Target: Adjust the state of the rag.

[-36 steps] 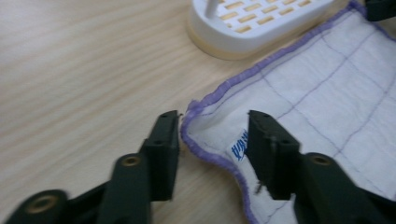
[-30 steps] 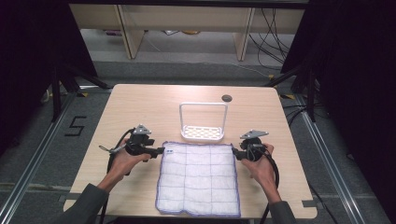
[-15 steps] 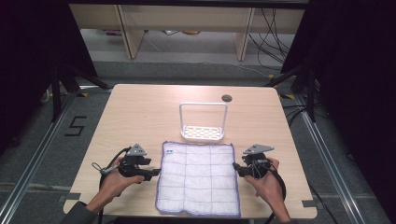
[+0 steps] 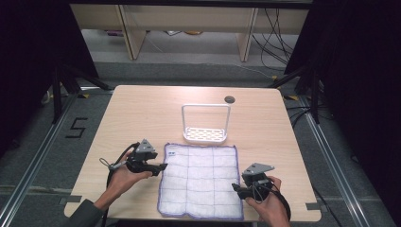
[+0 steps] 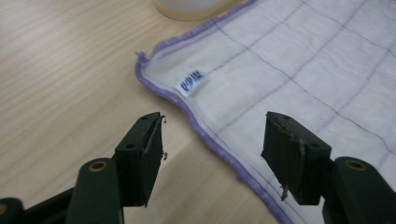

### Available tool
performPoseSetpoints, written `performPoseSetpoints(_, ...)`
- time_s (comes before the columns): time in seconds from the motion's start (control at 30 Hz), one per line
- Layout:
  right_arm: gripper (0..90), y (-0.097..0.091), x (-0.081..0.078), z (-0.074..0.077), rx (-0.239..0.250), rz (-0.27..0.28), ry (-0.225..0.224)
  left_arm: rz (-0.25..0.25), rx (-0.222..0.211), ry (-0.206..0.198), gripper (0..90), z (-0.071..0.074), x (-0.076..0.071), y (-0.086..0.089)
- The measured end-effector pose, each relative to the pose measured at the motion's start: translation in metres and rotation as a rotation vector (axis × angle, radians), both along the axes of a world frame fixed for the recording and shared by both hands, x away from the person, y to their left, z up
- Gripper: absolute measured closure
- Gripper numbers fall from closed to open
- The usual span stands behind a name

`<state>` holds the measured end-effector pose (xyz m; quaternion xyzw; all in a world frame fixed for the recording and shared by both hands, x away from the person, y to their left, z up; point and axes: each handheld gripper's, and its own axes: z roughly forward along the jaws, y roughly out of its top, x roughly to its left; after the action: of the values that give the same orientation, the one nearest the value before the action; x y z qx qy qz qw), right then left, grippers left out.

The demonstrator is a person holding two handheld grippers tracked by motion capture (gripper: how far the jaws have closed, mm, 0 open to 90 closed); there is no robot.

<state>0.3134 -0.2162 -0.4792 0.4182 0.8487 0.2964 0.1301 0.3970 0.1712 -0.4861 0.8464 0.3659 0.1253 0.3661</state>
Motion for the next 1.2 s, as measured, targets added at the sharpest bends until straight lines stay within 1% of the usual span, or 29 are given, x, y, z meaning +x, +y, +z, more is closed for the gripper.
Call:
performPoseSetpoints(0.03,48.5,-0.001,0.0,-0.001,-0.009,0.006,-0.023,0.008,0.0,0.0,37.3,0.0,0.004,0.0)
performPoseSetpoints(0.1,49.3,-0.003,0.002,-0.002,-0.003,-0.004,-0.034,0.016,0.002,0.0,37.3,0.0,0.012,0.001)
performPoseSetpoints(0.13,49.5,-0.004,0.004,-0.001,0.005,-0.012,-0.02,0.031,-0.002,0.004,36.9,-0.001,0.016,0.001)
performPoseSetpoints(0.2,50.1,-0.006,0.012,-0.002,0.017,-0.023,-0.026,0.044,0.01,0.006,36.3,-0.001,0.025,0.002)
performPoseSetpoints(0.23,50.5,-0.007,0.017,-0.003,0.027,-0.023,-0.032,0.057,0.013,0.009,36.1,-0.001,0.03,0.002)
performPoseSetpoints(0.27,50.8,-0.008,0.023,-0.002,0.032,-0.033,-0.026,0.058,0.004,0.021,36.1,-0.001,0.034,0.003)
performPoseSetpoints(0.3,51.4,-0.009,0.029,-0.001,0.037,-0.036,-0.033,0.068,0.002,0.021,36.1,-0.002,0.04,0.002)
performPoseSetpoints(0.33,51.5,-0.011,0.037,0.0,0.036,-0.048,-0.041,0.072,0.007,0.013,36.1,-0.002,0.043,0.002)
performPoseSetpoints(0.37,51.5,-0.013,0.044,0.0,0.036,-0.056,-0.049,0.074,0.011,0.017,36.0,-0.002,0.046,0.002)
performPoseSetpoints(0.4,51.5,-0.014,0.05,0.0,0.025,-0.056,-0.067,0.077,0.006,0.025,36.0,-0.002,0.049,0.002)
performPoseSetpoints(0.43,51.8,-0.015,0.056,0.001,0.03,-0.067,-0.065,0.076,0.002,0.032,35.8,-0.002,0.052,0.001)
performPoseSetpoints(0.47,52.2,-0.015,0.062,0.0,0.032,-0.073,-0.072,0.085,0.004,0.025,35.7,-0.003,0.054,0.001)
performPoseSetpoints(0.5,52.2,-0.016,0.069,0.0,0.038,-0.079,-0.066,0.088,0.019,0.024,35.4,-0.002,0.056,0.0)
performPoseSetpoints(0.53,52.2,-0.016,0.074,0.0,0.04,-0.081,-0.067,0.082,0.009,0.034,35.3,-0.003,0.058,0.0)
performPoseSetpoints(0.57,52.2,-0.016,0.077,0.0,0.037,-0.087,-0.075,0.089,-0.002,0.026,35.0,-0.003,0.06,0.0)
performPoseSetpoints(0.6,52.2,-0.016,0.082,0.0,0.037,-0.089,-0.065,0.099,-0.009,0.019,34.9,-0.004,0.061,0.0)
performPoseSetpoints(0.63,52.2,-0.016,0.086,0.0,0.042,-0.096,-0.069,0.099,-0.017,0.032,34.8,-0.004,0.063,0.0)
performPoseSetpoints(0.73,52.6,-0.015,0.097,0.001,0.065,-0.112,-0.05,0.093,-0.004,0.046,34.2,-0.007,0.066,0.0)
performPoseSetpoints(0.77,52.5,-0.015,0.102,0.0,0.056,-0.107,-0.066,0.094,-0.01,0.052,33.9,-0.008,0.067,-0.001)
performPoseSetpoints(0.83,52.6,-0.012,0.108,-0.001,0.055,-0.109,-0.068,0.101,-0.009,0.052,33.7,-0.01,0.068,-0.001)
performPoseSetpoints(0.87,52.6,-0.01,0.111,0.0,0.059,-0.113,-0.044,0.101,-0.01,0.056,33.7,-0.01,0.069,-0.001)
performPoseSetpoints(0.9,52.7,-0.009,0.115,-0.001,0.063,-0.101,-0.055,0.106,-0.014,0.05,33.7,-0.011,0.07,-0.001)
performPoseSetpoints(0.93,52.7,-0.007,0.117,-0.002,0.061,-0.105,-0.055,0.095,-0.011,0.056,33.7,-0.01,0.07,-0.001)
performPoseSetpoints(0.97,52.7,-0.005,0.121,-0.003,0.052,-0.096,-0.065,0.097,-0.016,0.059,33.8,-0.01,0.07,-0.002)
performPoseSetpoints(1.0,52.9,-0.004,0.123,-0.002,0.045,-0.092,-0.06,0.089,-0.013,0.061,34.0,-0.01,0.072,-0.002)
performPoseSetpoints(1.07,53.2,-0.001,0.128,-0.004,0.04,-0.091,-0.06,0.094,-0.021,0.061,34.1,-0.01,0.073,-0.005)
performPoseSetpoints(1.1,53.6,0.002,0.131,-0.005,0.049,-0.096,-0.057,0.097,-0.026,0.062,34.0,-0.01,0.074,-0.007)
performPoseSetpoints(1.17,54.6,0.003,0.136,-0.007,0.044,-0.082,-0.057,0.084,-0.015,0.066,34.0,-0.008,0.075,-0.009)
performPoseSetpoints(1.2,54.8,0.004,0.137,-0.008,0.04,-0.083,-0.045,0.088,-0.027,0.064,34.0,-0.008,0.075,-0.01)
